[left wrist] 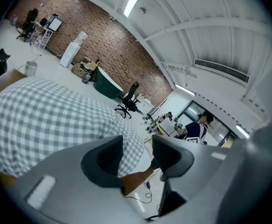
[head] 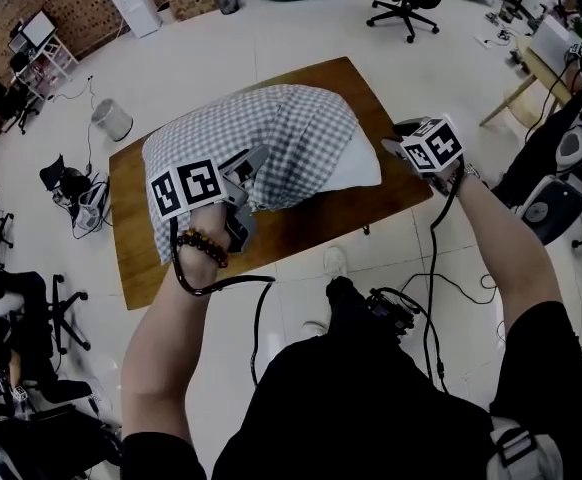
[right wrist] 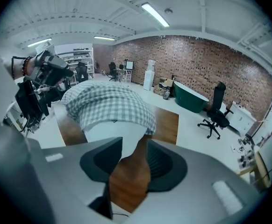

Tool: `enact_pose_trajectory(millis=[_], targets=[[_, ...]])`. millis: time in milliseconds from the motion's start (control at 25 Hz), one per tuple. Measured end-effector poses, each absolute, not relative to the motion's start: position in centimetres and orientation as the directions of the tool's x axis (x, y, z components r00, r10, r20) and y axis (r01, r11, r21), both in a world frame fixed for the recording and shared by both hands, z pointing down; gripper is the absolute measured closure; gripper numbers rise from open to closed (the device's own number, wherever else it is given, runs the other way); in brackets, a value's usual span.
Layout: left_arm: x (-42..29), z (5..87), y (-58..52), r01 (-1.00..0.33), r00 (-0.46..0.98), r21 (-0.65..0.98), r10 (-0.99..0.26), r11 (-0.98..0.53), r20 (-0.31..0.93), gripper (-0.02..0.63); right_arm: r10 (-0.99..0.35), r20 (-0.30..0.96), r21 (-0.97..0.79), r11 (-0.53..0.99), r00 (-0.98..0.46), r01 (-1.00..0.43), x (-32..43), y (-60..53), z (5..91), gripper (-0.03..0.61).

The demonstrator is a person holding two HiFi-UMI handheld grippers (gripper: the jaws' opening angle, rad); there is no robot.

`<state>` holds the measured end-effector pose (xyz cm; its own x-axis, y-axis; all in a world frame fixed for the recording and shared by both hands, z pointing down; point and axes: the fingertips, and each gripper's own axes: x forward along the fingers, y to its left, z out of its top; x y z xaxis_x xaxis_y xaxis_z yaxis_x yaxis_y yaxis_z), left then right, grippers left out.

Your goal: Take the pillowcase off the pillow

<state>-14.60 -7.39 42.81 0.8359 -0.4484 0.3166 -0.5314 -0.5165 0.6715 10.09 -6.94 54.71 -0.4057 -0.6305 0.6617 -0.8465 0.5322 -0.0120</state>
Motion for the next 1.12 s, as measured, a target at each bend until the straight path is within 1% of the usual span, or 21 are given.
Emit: enact_pose_trajectory(millis=[160,240,400,520,680,840,960,1120], targets=[[-9.7,39.6,-11.6,-0.542,0.84,0.586,-0.398,-0.602,0.369,0.413,-0.626,0.618,-0.069,0.559,-0.475,-0.826,12.8,-9.8,53.6,0.417],[-7.4,38.8,-14.4,-0.543,0.839,0.548,-0.375,-0.636,0.395,0.413,-0.613,0.597,-0.131,0.562,-0.518,-0.817,14.3,-11.7,54.0,0.394],[-2.4,37.6,-20.4,-0.538,0.829,0.486,-0.328,-0.689,0.453,0.41,-0.581,0.563,-0.248,0.56,-0.588,-0.791,17.4,-15.4,54.8,0.373],[2.3,37.7,-24.2,-0.516,0.817,0.442,-0.266,-0.734,0.512,0.4,-0.531,0.555,-0.315,0.578,-0.64,-0.753,19.8,-17.5,56.2,0.359],[8.2,38.3,-29.9,-0.452,0.802,0.426,-0.148,-0.784,0.578,0.388,-0.437,0.532,-0.414,0.613,-0.725,-0.673,21.2,-20.6,57.6,0.339],[11.5,40.2,-33.9,-0.364,0.772,0.407,-0.026,-0.838,0.636,0.38,-0.33,0.471,-0.513,0.652,-0.818,-0.558,19.5,-22.4,58.7,0.304],[14.3,42.4,-36.4,-0.3,0.727,0.413,0.073,-0.86,0.682,0.374,-0.23,0.423,-0.594,0.66,-0.876,-0.46,18.8,-23.4,59.5,0.281],[19.0,44.6,-40.3,-0.208,0.632,0.456,0.237,-0.865,0.738,0.365,-0.115,0.365,-0.679,0.646,-0.924,-0.349,20.3,-26.5,59.2,0.255]])
